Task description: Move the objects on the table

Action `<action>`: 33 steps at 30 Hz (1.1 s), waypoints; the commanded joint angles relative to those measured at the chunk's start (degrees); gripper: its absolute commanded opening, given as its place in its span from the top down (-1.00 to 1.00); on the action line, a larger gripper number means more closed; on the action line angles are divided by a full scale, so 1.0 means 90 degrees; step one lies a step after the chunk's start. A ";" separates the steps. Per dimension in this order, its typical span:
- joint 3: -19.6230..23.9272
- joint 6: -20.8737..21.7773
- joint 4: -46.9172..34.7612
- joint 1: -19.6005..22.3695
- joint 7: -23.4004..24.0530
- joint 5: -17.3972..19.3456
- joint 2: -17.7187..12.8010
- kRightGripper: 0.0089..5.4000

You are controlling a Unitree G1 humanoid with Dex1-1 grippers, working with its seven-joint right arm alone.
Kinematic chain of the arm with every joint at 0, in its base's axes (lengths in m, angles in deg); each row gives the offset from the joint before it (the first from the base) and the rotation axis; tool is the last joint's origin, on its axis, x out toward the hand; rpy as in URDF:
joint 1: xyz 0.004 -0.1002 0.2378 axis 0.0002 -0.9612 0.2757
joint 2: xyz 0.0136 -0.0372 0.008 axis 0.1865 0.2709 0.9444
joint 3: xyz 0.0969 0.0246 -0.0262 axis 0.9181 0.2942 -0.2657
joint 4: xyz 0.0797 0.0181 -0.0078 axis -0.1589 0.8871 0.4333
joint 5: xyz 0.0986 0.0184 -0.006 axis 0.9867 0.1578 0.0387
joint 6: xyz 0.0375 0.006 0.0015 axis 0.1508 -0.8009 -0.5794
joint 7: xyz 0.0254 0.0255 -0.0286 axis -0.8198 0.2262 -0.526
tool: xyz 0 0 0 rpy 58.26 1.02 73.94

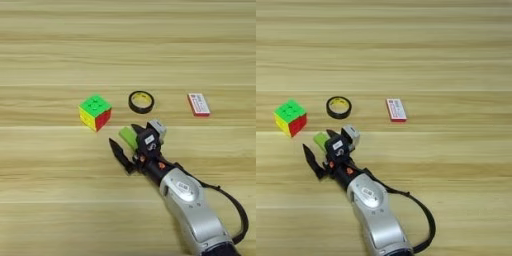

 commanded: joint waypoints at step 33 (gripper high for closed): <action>0.0092 -0.0299 -0.0914 0.0330 0.0092 0.0067 0.0014 0.50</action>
